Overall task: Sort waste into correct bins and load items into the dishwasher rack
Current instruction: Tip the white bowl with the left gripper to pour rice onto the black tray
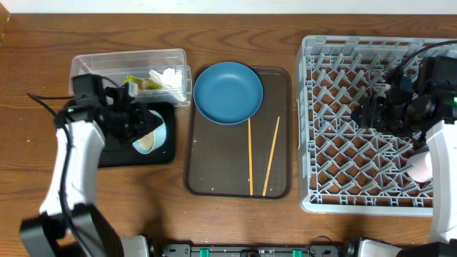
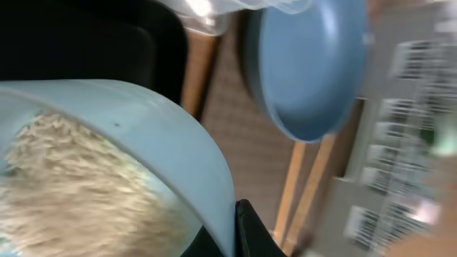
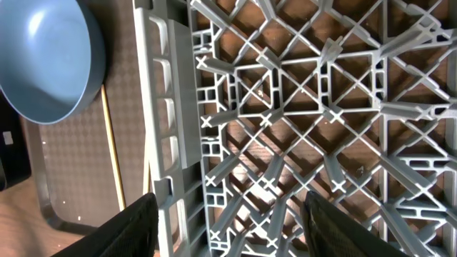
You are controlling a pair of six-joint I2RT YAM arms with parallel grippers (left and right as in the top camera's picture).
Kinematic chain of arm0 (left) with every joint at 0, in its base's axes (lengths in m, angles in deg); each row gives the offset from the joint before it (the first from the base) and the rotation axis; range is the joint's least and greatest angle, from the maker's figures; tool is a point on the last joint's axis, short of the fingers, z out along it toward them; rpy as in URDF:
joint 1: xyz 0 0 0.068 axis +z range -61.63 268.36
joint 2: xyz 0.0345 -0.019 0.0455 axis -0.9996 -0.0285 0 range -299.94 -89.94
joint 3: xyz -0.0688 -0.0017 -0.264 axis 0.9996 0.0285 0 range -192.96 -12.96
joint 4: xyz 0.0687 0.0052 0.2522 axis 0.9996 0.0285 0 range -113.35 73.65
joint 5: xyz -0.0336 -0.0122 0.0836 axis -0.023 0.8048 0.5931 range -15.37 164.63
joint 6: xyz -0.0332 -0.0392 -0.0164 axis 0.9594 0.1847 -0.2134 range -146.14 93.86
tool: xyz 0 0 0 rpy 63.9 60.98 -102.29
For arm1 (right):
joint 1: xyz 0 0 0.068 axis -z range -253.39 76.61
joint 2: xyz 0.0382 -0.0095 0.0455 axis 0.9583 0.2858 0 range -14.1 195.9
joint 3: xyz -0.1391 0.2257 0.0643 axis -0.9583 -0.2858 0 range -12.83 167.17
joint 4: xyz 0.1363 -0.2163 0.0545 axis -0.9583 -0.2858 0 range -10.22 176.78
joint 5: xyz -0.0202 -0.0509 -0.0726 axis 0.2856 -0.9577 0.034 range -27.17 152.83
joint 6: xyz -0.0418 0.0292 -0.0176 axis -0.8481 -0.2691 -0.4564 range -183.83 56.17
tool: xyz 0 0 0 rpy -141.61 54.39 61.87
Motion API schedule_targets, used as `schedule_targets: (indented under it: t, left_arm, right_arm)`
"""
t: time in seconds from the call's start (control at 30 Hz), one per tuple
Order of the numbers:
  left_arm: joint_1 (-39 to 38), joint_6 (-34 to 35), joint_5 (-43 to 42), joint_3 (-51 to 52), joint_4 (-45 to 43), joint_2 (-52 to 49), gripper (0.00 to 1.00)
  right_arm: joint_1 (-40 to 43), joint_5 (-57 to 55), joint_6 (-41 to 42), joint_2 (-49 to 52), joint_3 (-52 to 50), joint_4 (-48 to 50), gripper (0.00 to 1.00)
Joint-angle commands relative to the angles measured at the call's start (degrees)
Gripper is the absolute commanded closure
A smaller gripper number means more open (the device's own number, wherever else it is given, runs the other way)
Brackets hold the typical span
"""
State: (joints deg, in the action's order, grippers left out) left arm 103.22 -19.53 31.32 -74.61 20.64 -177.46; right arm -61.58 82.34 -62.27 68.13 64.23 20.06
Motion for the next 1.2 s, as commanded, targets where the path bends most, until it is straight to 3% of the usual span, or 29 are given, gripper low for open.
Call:
schedule_targets:
  t: [0.0, 0.2, 0.57, 1.17]
  left_arm:
    - [3.4, -5.7, -18.4, -0.5, 0.0, -4.1, 0.94]
    - [8.4, -9.9, -32.9, -0.5, -0.1, -10.9, 0.94]
    - [15.8, -9.8, -44.7, -0.5, -0.4, -15.3, 0.93]
    - [18.3, -9.4, -46.2, -0.5, -0.4, -15.3, 0.91]
  right_arm:
    - [-0.7, 0.0, 0.5, 0.2, -0.4, -0.2, 0.37]
    - [-0.7, 0.0, 0.5, 0.2, -0.4, -0.2, 0.37]
    - [-0.7, 0.0, 0.5, 0.2, -0.4, -0.4, 0.38]
    - [-0.7, 0.0, 0.5, 0.2, -0.4, -0.4, 0.39]
